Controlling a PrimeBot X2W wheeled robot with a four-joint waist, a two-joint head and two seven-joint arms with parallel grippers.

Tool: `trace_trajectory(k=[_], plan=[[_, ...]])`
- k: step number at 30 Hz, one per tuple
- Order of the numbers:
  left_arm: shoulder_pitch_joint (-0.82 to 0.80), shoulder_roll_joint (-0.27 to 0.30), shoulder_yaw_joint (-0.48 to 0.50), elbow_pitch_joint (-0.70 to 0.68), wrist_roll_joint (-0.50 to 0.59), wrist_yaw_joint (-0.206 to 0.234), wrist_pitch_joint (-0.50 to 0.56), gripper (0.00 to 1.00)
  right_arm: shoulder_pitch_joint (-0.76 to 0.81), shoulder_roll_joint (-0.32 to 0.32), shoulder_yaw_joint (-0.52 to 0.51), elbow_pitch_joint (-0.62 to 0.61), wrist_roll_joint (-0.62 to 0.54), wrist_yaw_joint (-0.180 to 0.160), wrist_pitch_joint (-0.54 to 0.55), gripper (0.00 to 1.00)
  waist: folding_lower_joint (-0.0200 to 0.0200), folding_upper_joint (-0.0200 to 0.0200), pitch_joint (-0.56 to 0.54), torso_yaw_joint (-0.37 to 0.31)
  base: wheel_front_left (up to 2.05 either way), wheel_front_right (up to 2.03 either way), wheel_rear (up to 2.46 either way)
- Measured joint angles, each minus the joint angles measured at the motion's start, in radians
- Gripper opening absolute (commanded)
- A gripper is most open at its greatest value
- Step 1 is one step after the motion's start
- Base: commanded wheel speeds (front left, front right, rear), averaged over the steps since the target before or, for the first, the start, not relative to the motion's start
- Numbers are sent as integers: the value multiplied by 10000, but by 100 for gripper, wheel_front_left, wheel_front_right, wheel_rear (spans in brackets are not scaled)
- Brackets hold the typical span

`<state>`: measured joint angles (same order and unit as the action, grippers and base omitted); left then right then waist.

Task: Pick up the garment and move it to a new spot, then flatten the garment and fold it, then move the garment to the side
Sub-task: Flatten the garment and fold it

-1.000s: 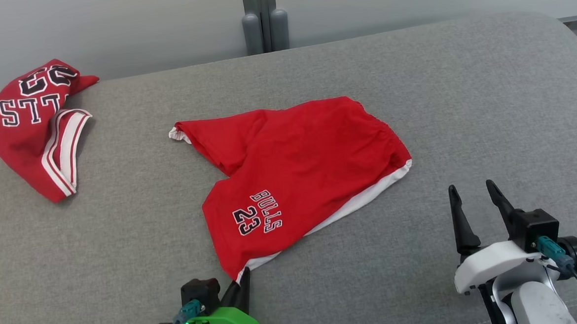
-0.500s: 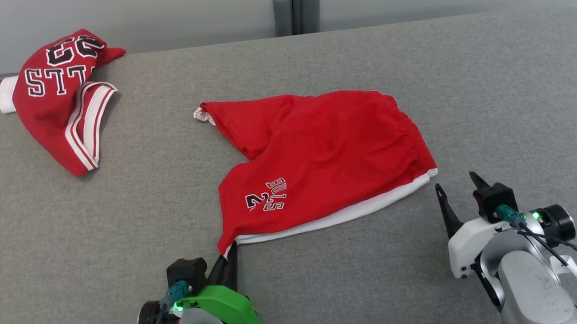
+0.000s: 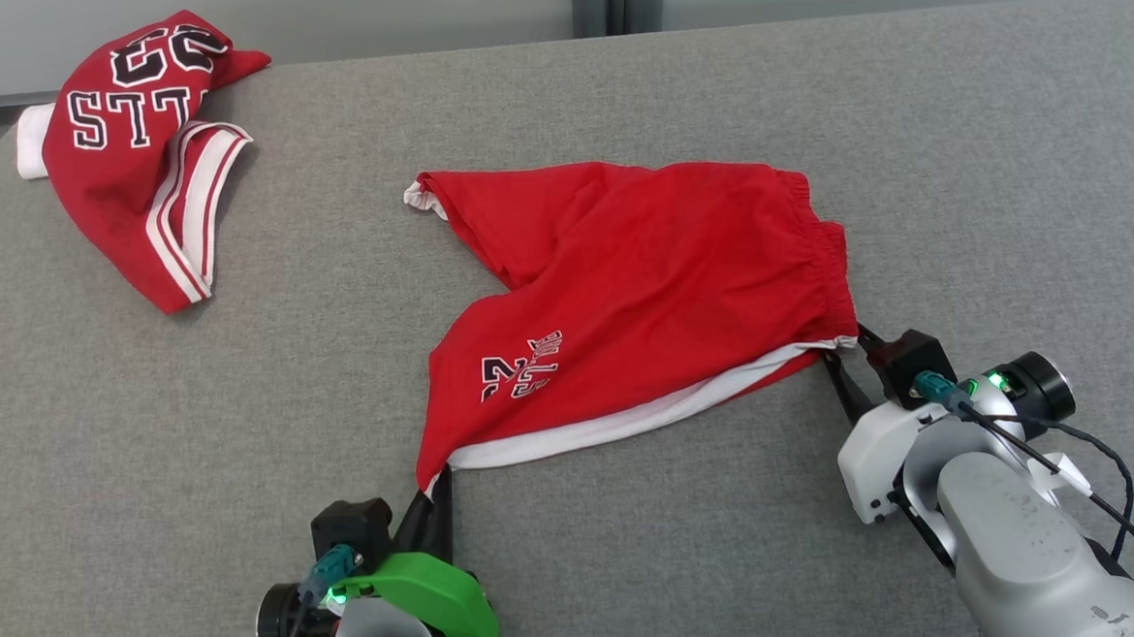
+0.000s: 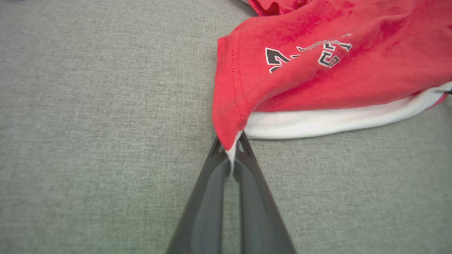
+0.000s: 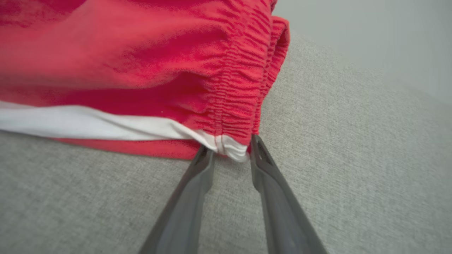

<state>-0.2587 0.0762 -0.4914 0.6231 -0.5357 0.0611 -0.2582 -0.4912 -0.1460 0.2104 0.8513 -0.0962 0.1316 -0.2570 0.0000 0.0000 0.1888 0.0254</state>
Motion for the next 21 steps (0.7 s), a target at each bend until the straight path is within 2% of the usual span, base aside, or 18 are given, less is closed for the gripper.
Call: trace_trajectory(k=[3, 4, 8, 15, 21], plan=[[0, 15, 25, 2, 0, 0, -29, 0, -84, -19, 278, 194, 232, 0, -15, 22, 0, 0, -25, -5, 0, 0, 0], [0, 15, 29, 2, 0, 2, -29, 0, -93, -44, 341, 259, 291, 0, -31, 0, 0, 0, -40, -9, 0, 0, 0], [0, 33, 102, -142, 21, 35, -33, 0, -122, -42, 431, 77, 694, 0, -46, 0, 0, 0, -125, -33, 0, 0, 0], [-6, 397, 667, -1722, 376, 104, -61, 0, 308, 150, 823, -1626, 2763, 0, -58, 0, 0, 0, -624, -135, 0, 0, 0], [-204, 1089, 1206, -3942, 397, 92, 46, 0, 682, -518, 1509, -3975, 4454, -2, 178, 0, 0, 0, -1406, -284, 0, 0, 0]])
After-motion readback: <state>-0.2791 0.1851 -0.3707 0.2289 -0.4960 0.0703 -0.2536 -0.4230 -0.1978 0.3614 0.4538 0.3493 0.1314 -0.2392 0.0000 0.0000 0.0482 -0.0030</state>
